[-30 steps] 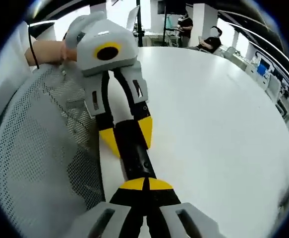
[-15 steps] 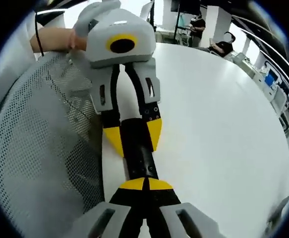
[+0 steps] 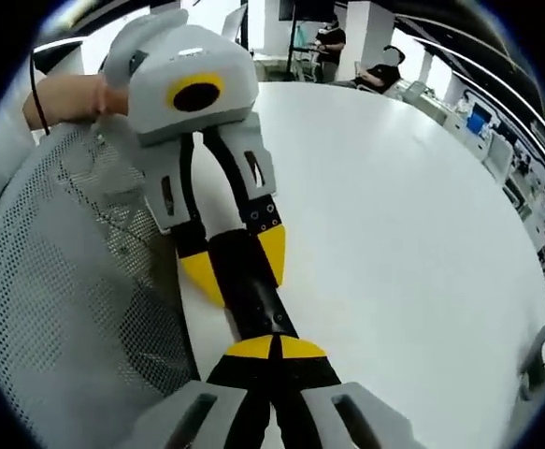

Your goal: Press the specified remote control buttons in sequence, fully releasing each button before pressing the next.

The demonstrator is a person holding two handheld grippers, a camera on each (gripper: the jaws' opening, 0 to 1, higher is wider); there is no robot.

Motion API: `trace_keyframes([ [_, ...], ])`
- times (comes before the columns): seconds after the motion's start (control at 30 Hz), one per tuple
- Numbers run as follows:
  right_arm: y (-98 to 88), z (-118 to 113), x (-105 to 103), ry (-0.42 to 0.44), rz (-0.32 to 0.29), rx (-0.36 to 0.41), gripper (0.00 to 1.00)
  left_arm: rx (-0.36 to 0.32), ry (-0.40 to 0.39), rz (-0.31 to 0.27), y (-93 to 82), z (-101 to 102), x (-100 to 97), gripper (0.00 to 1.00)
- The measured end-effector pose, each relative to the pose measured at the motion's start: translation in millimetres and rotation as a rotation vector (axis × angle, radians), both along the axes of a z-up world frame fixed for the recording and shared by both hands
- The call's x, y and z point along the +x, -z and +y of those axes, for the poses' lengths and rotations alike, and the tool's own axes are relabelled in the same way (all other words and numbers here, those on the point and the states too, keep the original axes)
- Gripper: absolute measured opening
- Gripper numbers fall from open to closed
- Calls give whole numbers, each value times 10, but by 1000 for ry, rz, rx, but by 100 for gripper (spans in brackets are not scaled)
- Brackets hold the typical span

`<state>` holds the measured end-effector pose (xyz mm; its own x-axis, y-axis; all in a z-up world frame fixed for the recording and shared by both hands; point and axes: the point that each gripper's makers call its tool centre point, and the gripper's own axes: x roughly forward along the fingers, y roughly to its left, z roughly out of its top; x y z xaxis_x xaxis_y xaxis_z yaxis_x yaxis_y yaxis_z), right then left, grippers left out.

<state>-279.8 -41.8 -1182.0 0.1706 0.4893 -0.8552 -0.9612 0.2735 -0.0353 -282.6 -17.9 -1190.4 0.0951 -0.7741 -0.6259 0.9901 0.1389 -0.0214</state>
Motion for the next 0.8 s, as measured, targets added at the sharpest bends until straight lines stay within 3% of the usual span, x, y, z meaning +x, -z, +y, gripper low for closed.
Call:
trace_keyframes([
  [0.5,1,128,-175,-71,14,3,0,-3,-5,7,5,-4,9,24],
  [0.8,34,133,-190,-116,-9,-64,0,0,0,7,0,1,-1,24],
])
